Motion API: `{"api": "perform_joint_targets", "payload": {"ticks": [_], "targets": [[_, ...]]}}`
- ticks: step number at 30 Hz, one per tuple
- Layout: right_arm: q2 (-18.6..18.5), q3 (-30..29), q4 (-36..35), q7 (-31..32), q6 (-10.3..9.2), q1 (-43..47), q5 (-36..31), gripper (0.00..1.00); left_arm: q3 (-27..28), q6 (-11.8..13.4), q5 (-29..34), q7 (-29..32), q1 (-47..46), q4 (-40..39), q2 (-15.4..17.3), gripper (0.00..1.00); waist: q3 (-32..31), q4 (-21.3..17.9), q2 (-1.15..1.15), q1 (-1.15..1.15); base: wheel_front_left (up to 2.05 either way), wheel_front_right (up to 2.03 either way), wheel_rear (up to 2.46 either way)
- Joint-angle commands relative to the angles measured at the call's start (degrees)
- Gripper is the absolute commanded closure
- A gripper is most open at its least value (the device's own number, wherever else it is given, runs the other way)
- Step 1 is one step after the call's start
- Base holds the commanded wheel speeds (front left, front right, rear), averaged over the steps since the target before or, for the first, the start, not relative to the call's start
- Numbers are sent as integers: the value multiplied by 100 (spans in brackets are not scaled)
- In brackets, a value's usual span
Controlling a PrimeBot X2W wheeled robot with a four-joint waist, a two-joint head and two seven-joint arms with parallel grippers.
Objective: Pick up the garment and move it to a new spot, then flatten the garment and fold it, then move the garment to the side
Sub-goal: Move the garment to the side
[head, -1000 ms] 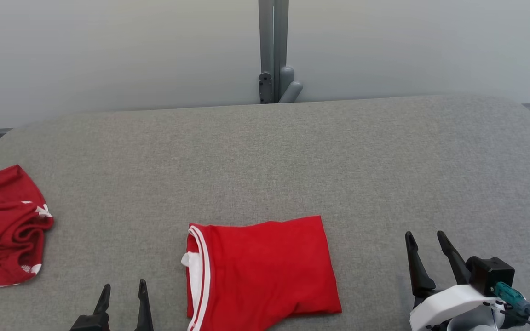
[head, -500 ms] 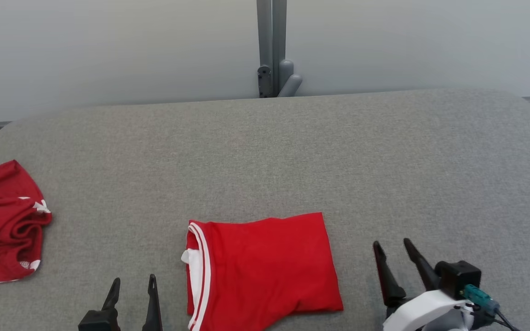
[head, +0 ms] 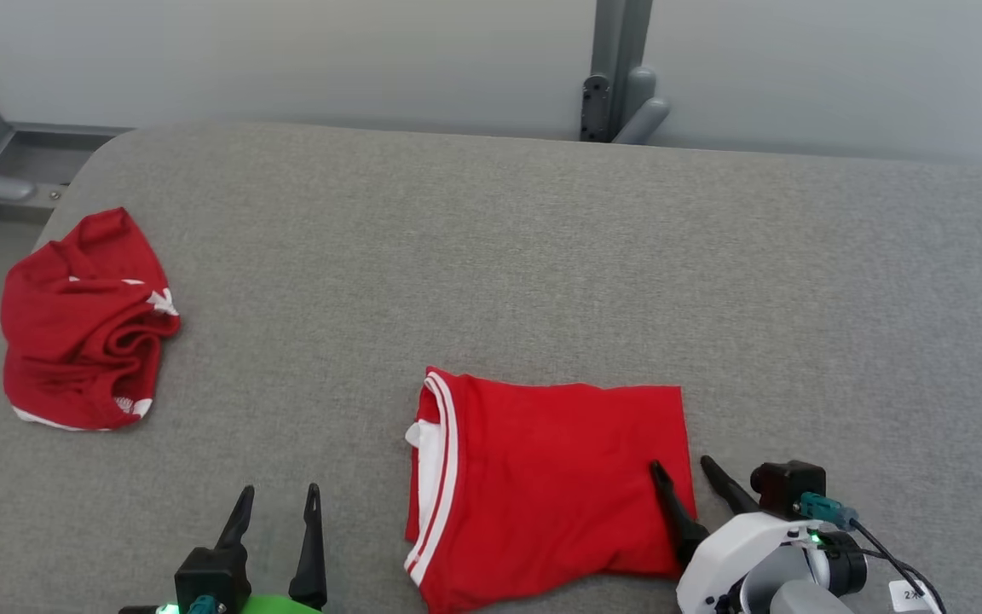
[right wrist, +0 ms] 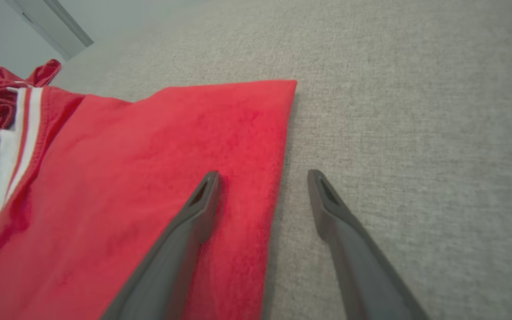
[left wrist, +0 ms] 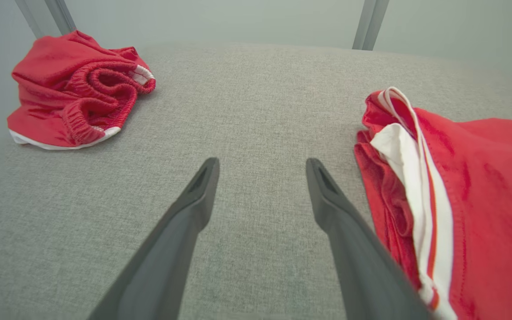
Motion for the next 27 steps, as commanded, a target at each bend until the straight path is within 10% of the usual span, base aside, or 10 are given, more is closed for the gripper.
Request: {"api": "perform_joint_targets", "payload": {"ticks": [1,3,4,5,12,27], "targets": [[-37,-35,92,-17,-1,-118,-60,0,6,-11,1,0,-68,-7,14,0,160,271,37,0,0,0,0],[-30,64,436,-3,-1,-172,97,0,14,1,-3,0,-53,-21,15,0,141,331,37,0,0,0,0],[-27,129,485,-2,-1,-182,162,31,21,-4,2,0,-42,-21,14,0,129,337,37,0,0,0,0],[-21,170,478,-1,-1,-188,228,100,24,-1,3,0,-23,-22,14,0,110,328,37,0,0,0,0],[-42,-107,177,-16,-4,-172,137,100,24,-56,29,0,101,-52,14,0,-86,-151,37,0,0,0,0],[-32,-308,-43,-17,-5,-137,-222,100,-155,-55,-110,0,-226,-106,16,0,37,-2926,37,0,0,0,0]]}}
